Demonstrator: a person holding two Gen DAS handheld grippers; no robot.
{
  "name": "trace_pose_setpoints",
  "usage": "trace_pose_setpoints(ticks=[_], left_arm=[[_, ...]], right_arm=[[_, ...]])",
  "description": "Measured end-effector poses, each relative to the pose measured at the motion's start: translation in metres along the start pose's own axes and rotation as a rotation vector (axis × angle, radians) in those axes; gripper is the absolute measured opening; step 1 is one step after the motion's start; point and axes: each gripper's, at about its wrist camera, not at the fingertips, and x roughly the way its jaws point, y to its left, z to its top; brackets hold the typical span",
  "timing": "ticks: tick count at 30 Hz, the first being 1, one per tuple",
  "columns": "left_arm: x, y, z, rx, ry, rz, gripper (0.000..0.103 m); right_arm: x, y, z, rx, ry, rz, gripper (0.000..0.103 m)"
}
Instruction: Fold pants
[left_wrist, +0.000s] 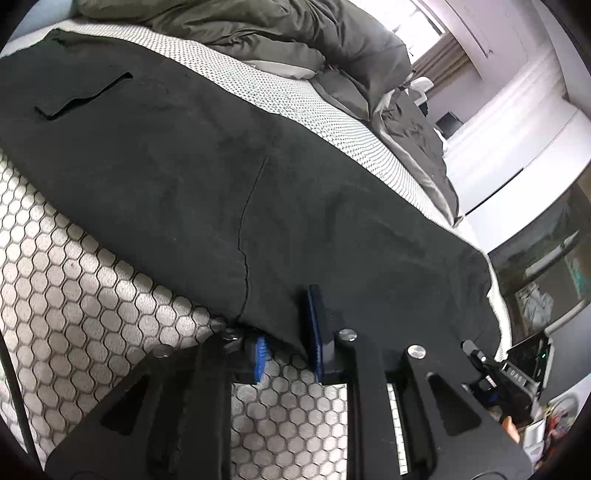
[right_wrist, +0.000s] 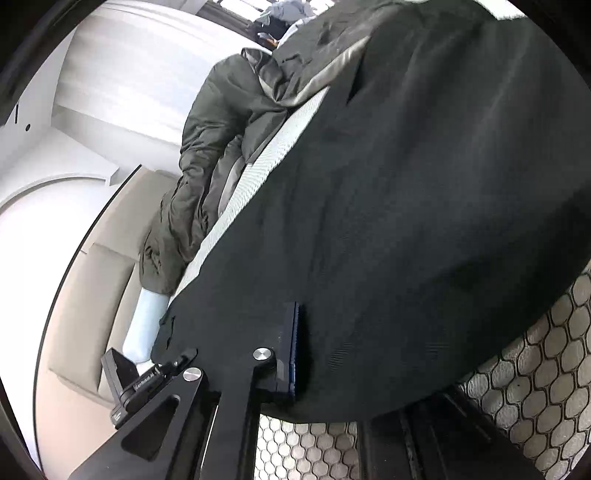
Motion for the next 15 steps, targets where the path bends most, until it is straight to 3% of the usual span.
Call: trace_pose_setpoints(ticks=[3, 5, 7, 10, 12, 13, 15], left_arm=[[-0.001, -0.010, -0.004, -0.005, 0.024, -0.059, 0.040], [0.001, -0.027, -0.009, 0.029, 0.037, -0.089, 0.062], [0.008, -0.043, -0.015, 0.069, 0.037, -0.064, 0.069], [0.021, -0.063, -0.025, 0.087, 0.046, -0.047, 0.069], [0.025, -0.077, -0.031, 0.111, 0.039, -0.031, 0.062], [0.026, -0.081, -0.033, 0.118, 0.039, -0.023, 0.055], [0.028, -0.083, -0.037, 0.117, 0.036, -0.005, 0.041]], right_arm=[[-0.001, 0.001, 0.001, 0.023, -0.003, 0.036, 0.022], [0.000, 0.007, 0.000, 0.022, -0.002, 0.081, 0.034], [0.005, 0.016, -0.003, -0.004, -0.014, 0.090, 0.041], [0.018, 0.023, -0.007, 0.003, -0.024, 0.089, 0.041], [0.027, 0.029, -0.007, -0.006, -0.033, 0.074, 0.037], [0.031, 0.033, -0.007, -0.022, -0.036, 0.055, 0.029], [0.034, 0.039, -0.009, -0.062, -0.039, -0.003, 0.023]])
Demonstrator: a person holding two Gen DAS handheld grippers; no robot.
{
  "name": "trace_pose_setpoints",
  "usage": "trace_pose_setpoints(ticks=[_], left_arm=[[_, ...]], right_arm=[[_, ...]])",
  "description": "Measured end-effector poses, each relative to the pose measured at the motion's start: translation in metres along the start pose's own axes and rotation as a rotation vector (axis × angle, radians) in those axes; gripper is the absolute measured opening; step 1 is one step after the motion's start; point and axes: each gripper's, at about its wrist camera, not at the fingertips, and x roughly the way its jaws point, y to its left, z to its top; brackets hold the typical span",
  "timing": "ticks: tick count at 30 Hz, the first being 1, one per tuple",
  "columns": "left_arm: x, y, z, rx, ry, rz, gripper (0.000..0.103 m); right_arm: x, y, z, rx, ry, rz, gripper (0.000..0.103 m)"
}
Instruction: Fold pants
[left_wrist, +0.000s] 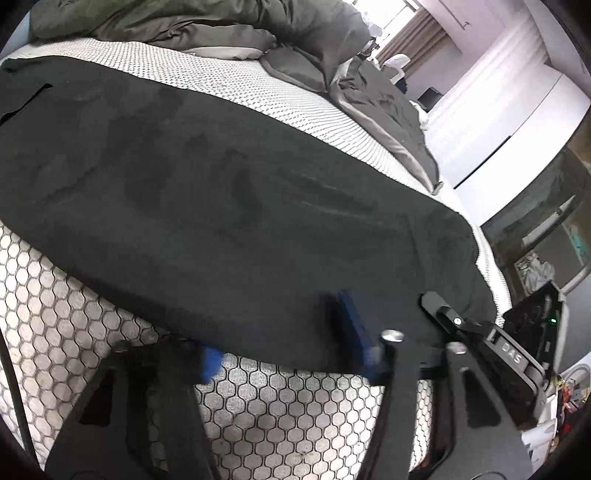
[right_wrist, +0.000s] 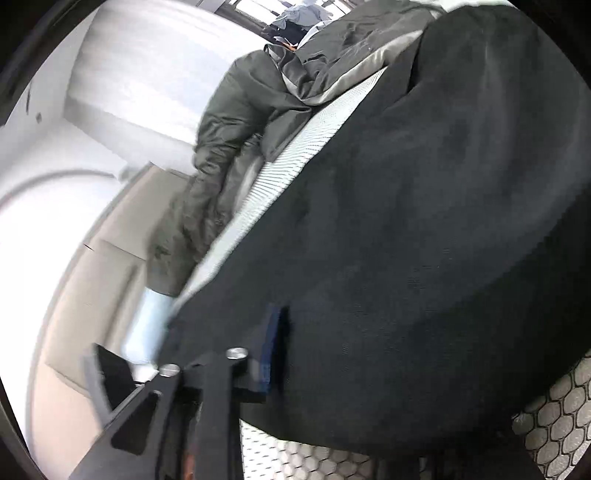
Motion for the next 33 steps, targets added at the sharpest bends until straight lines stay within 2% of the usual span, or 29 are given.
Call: trace_pose_setpoints(ticks=[1, 2, 5, 10, 16, 17, 21, 23, 28, 31, 33], left_arm=[[-0.001, 0.000, -0.001, 0.000, -0.002, -0.001, 0.032], [-0.002, 0.001, -0.002, 0.005, -0.005, 0.002, 0.023], [-0.006, 0.010, -0.002, 0.013, 0.003, -0.025, 0.013], [-0.007, 0.016, -0.002, 0.046, 0.008, -0.031, 0.012], [-0.009, 0.021, 0.000, -0.035, 0.040, -0.061, 0.016], [-0.010, 0.019, -0.001, -0.030, 0.048, -0.068, 0.019], [-0.012, 0.012, -0.006, 0.019, 0.044, -0.055, 0.019], [-0.011, 0.020, -0.004, -0.001, 0.054, -0.074, 0.018], [-0.014, 0.036, 0.001, -0.044, 0.056, -0.098, 0.017], [-0.014, 0.038, 0.003, -0.040, 0.059, -0.097, 0.017], [-0.014, 0.038, 0.004, -0.042, 0.062, -0.096, 0.017]], right_arm=[[-0.001, 0.000, -0.001, -0.004, 0.000, 0.002, 0.015], [-0.002, -0.002, -0.001, -0.004, 0.004, -0.003, 0.014], [-0.012, -0.010, -0.003, 0.008, 0.014, 0.009, 0.010], [-0.033, -0.030, -0.006, 0.051, -0.023, 0.015, 0.008], [-0.031, -0.028, -0.006, 0.048, -0.017, 0.023, 0.010], [-0.030, -0.028, -0.005, 0.047, -0.011, 0.029, 0.010], [-0.032, -0.030, -0.003, 0.051, -0.005, 0.046, 0.010], [-0.040, -0.038, 0.001, 0.066, -0.016, 0.042, 0.010], [-0.086, -0.076, 0.018, 0.183, -0.135, 0.027, 0.009], [-0.119, -0.106, 0.030, 0.278, -0.245, -0.028, 0.009], [-0.140, -0.124, 0.040, 0.322, -0.331, -0.106, 0.009]])
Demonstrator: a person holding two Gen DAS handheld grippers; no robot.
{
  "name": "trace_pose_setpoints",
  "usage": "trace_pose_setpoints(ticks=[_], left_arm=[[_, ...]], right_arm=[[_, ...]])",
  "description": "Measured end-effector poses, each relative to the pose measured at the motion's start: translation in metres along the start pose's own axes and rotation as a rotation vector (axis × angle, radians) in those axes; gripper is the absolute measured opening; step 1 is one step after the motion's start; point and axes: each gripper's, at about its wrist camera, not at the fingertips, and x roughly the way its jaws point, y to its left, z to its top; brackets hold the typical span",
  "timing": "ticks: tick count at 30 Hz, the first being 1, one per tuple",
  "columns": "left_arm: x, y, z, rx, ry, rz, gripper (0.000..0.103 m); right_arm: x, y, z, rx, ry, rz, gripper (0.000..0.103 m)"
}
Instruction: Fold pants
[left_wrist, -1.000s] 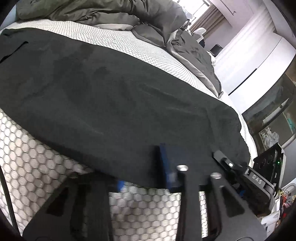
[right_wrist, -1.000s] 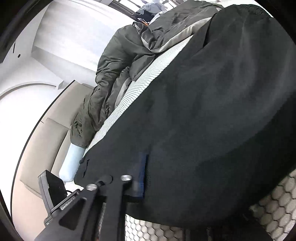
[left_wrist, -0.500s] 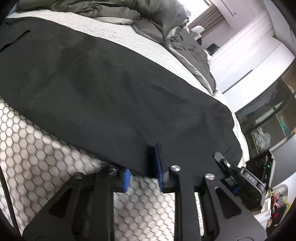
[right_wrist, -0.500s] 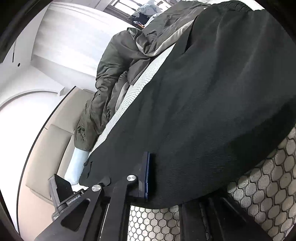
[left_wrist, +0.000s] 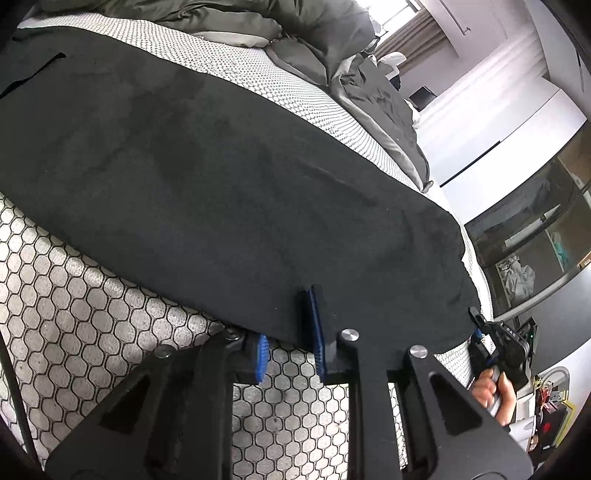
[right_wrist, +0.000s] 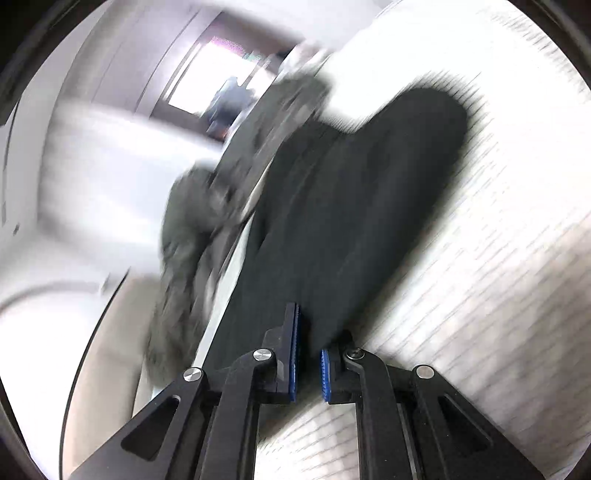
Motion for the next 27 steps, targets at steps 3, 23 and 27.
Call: trace_pose_setpoints(ticks=[3, 23, 27], left_arm=[[-0.002, 0.004, 0.002, -0.004, 0.001, 0.000, 0.017], [-0.038, -0.058, -0.007, 0.259, -0.043, 0.018, 0.060], [-0.019, -0.091, 0.001, 0.327, -0.062, 0.021, 0.068]], right_arm=[[-0.011, -0.008, 0.024, -0.004, -0.090, -0.107, 0.009], [-0.021, -0.036, 0.056, -0.008, 0.022, -0.158, 0.014], [-0.041, -0.035, 0.060, -0.004, -0.063, -0.186, 0.034]])
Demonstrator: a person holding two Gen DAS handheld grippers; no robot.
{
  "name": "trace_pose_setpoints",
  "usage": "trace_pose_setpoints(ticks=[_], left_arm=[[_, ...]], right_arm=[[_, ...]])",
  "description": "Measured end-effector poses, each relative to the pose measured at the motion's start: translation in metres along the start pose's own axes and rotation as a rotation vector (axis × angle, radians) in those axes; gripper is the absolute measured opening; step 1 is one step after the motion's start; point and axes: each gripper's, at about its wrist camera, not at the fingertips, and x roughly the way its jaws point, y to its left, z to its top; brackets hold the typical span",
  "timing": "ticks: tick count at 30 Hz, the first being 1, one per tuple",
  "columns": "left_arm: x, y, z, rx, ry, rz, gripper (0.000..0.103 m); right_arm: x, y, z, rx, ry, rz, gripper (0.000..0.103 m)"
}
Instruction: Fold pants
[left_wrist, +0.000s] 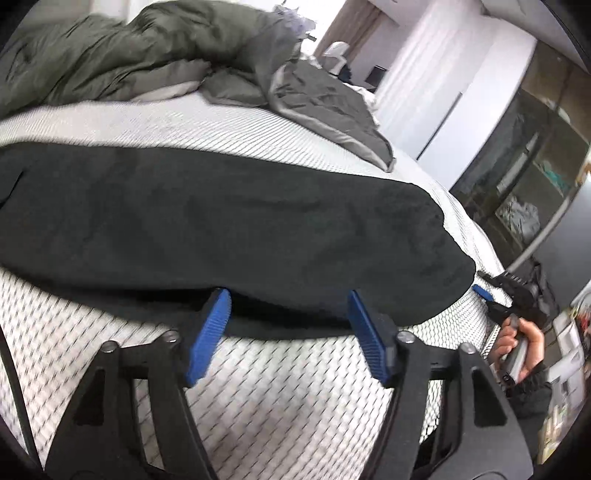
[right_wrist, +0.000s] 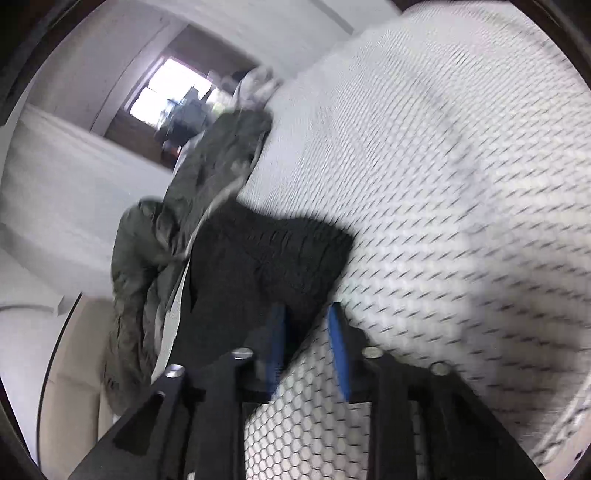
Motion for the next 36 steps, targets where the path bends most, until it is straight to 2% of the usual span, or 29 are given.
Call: trace_pose_setpoints(ticks=[1, 3, 5, 6, 9, 10, 13, 16, 18, 19, 21, 23, 26, 28, 29, 31, 33, 36], left_arm=[[0.010, -0.011, 0.007, 0.037, 0.006, 0.004, 0.072], [0.029, -0.031, 0.016, 0.096, 0.020, 0.011, 0.072], [0.043, -0.055, 0.027, 0.134, 0.048, 0.023, 0.072], [0.043, -0.064, 0.031, 0.146, 0.051, 0.005, 0.072], [0.028, -0.087, 0.027, 0.200, 0.075, -0.099, 0.073], [0.024, -0.091, 0.022, 0.211, 0.091, -0.117, 0.073], [0.006, -0.083, 0.016, 0.181, 0.087, -0.167, 0.075], [0.005, -0.076, 0.025, 0.142, 0.037, -0.130, 0.080], [0.020, -0.069, 0.028, 0.131, 0.021, -0.081, 0.081], [0.034, -0.064, 0.026, 0.145, 0.036, -0.040, 0.081], [0.067, -0.057, 0.014, 0.184, 0.139, 0.088, 0.081], [0.082, -0.046, 0.000, 0.211, 0.224, 0.140, 0.081], [0.067, -0.052, -0.013, 0.312, 0.218, 0.126, 0.081], [0.052, -0.051, -0.010, 0.284, 0.204, 0.027, 0.081], [0.045, -0.051, -0.007, 0.266, 0.178, 0.002, 0.081], [0.040, -0.050, 0.004, 0.236, 0.109, 0.007, 0.081], [0.051, -0.049, 0.018, 0.185, 0.073, 0.013, 0.081], [0.080, -0.057, 0.018, 0.168, 0.125, 0.011, 0.081]], right_arm=[[-0.009, -0.002, 0.001, 0.021, -0.049, 0.001, 0.037], [-0.014, 0.003, 0.002, 0.009, -0.092, 0.010, 0.040], [-0.007, 0.016, 0.001, -0.046, -0.070, 0.022, 0.043], [0.001, 0.024, -0.001, -0.076, -0.047, 0.020, 0.047], [0.020, 0.026, -0.003, -0.113, 0.006, -0.079, 0.047], [0.022, 0.024, -0.003, -0.115, 0.013, -0.108, 0.043], [0.012, 0.020, -0.002, -0.117, -0.020, -0.163, 0.043], [-0.011, 0.023, -0.006, -0.109, -0.098, -0.148, 0.043], [-0.021, 0.034, -0.006, -0.136, -0.152, -0.121, 0.043], [-0.022, 0.041, -0.006, -0.160, -0.163, -0.101, 0.044], [-0.015, 0.059, -0.010, -0.234, -0.139, -0.063, 0.044], [0.001, 0.071, -0.017, -0.298, -0.077, -0.058, 0.044], [0.014, 0.073, -0.022, -0.319, -0.018, -0.098, 0.044], [0.009, 0.066, -0.025, -0.292, -0.019, -0.091, 0.044], [0.011, 0.069, -0.023, -0.282, -0.024, -0.088, 0.044], [0.009, 0.072, -0.022, -0.286, -0.040, -0.079, 0.044], [0.009, 0.077, -0.023, -0.304, -0.039, -0.068, 0.045], [0.019, 0.089, -0.019, -0.335, -0.018, -0.066, 0.045]])
